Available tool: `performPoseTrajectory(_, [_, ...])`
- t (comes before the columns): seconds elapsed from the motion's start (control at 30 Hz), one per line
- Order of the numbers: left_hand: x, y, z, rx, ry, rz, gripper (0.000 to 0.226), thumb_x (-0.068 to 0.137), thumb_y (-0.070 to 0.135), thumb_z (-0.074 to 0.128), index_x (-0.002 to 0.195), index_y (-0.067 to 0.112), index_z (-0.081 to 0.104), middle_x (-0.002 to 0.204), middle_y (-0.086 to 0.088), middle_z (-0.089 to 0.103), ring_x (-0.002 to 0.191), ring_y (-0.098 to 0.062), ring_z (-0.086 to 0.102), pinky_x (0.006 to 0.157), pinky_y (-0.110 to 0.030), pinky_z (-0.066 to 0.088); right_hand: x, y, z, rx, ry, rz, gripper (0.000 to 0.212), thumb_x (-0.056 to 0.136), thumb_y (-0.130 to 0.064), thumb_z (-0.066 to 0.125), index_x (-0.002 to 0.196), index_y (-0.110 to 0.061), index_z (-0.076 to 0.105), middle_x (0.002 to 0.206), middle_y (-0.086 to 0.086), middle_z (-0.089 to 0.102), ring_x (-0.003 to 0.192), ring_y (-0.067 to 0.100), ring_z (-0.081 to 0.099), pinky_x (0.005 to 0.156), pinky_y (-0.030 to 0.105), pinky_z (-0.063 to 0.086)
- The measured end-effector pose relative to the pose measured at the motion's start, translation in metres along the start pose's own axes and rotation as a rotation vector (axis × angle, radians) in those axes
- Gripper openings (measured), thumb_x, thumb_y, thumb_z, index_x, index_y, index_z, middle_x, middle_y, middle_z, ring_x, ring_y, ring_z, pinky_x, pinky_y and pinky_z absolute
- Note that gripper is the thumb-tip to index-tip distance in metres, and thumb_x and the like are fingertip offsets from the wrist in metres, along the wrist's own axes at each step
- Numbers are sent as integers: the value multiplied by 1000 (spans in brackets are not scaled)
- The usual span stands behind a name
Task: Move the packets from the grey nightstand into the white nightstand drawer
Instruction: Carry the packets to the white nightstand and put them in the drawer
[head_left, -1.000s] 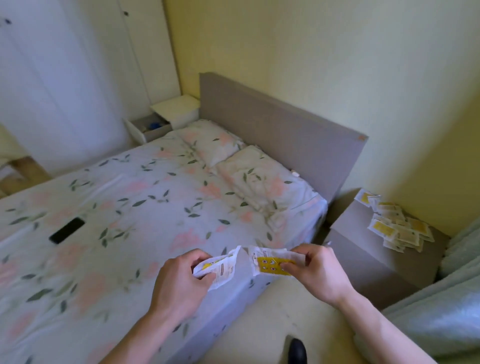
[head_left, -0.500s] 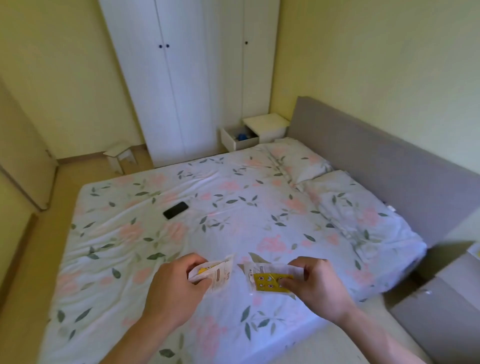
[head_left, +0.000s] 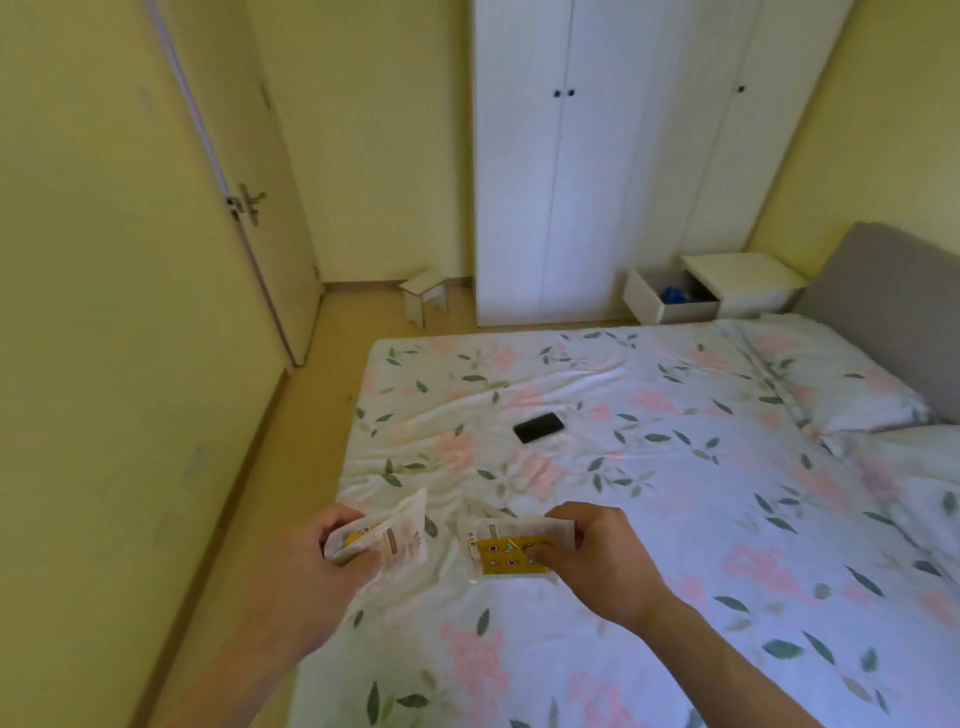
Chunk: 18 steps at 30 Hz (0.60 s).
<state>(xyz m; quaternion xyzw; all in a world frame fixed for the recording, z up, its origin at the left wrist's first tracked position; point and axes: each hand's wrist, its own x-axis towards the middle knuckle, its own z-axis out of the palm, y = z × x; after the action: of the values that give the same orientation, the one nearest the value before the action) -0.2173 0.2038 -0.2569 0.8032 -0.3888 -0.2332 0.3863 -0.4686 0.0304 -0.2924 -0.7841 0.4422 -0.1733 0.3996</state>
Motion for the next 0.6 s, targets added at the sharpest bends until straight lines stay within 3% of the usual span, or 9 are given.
performPoseTrajectory(0.23, [69,-88,-108,-12,-27,47,21,81,18,81,89,35,72,81,19,72,69,-11,67,60,-38,57,42,-88,109,-45,92,-9,16,81,-24,80,72,-23,68,75,-10,65,66,10,60,57,23,44])
performPoseTrajectory(0.3, [84,-115,-141,1,-53,80,20,82,21,82,90,36,72,81,22,72,72,-9,68,62,-39,59,43,-108,146,-44,136,25,15,82,-23,80,72,-24,68,75,-11,66,67,10,61,58,28,47])
performPoseTrajectory(0.43, [113,-161,-205,37,-110,108,16,84,21,80,87,34,71,82,22,71,70,-5,67,54,-29,54,43,-150,208,-45,206,85,18,83,-26,78,83,-10,70,72,6,65,66,24,61,59,44,50])
performPoseTrajectory(0.6, [167,-175,-251,72,-122,178,15,82,29,80,87,38,69,79,25,70,63,-8,67,52,-41,56,55,-200,243,-44,321,121,15,82,-26,80,78,-15,71,67,0,64,62,19,59,53,38,45])
